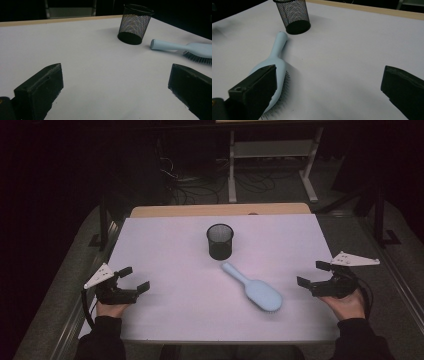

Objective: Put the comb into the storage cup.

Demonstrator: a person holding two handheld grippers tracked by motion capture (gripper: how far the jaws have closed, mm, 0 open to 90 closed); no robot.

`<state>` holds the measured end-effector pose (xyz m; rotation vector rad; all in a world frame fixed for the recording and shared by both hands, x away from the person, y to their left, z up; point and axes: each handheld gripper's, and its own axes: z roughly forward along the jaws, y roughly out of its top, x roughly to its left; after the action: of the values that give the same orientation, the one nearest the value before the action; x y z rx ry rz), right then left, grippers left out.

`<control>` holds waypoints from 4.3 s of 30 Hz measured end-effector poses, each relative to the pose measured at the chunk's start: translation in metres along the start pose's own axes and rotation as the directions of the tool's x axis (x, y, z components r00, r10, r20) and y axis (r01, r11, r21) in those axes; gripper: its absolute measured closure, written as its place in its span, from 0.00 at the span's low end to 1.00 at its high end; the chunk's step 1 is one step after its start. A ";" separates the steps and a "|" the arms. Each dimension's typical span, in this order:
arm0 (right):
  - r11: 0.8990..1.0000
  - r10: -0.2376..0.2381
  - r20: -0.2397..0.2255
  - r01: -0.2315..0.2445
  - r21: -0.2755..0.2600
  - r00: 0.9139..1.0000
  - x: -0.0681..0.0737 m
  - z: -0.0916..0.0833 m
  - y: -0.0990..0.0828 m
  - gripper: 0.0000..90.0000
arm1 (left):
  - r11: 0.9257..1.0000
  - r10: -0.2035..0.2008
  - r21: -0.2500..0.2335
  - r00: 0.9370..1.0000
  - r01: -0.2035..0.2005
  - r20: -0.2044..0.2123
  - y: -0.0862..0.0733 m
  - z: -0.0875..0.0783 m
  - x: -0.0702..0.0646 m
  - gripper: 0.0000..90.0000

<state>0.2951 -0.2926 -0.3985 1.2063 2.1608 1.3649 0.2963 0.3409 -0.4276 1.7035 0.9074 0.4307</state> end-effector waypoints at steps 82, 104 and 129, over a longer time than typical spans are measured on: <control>0.970 -0.178 -0.167 0.202 0.136 0.970 0.047 0.064 0.089 0.01 | 1.000 0.002 -0.001 1.000 -0.002 0.003 -0.001 0.001 0.002 0.00; 0.953 -0.199 -0.229 0.243 0.181 0.953 0.063 0.092 0.091 0.01 | 1.000 0.006 0.007 1.000 -0.006 0.006 -0.001 0.002 0.002 0.00; 0.940 -0.207 -0.299 0.274 0.204 0.932 0.080 0.120 0.093 0.03 | 1.000 0.009 0.007 1.000 -0.009 0.006 -0.001 0.002 0.002 0.00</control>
<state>0.3697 -0.1415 -0.3661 0.8231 2.6334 1.2493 0.2984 0.3413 -0.4294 1.7147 0.8978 0.4289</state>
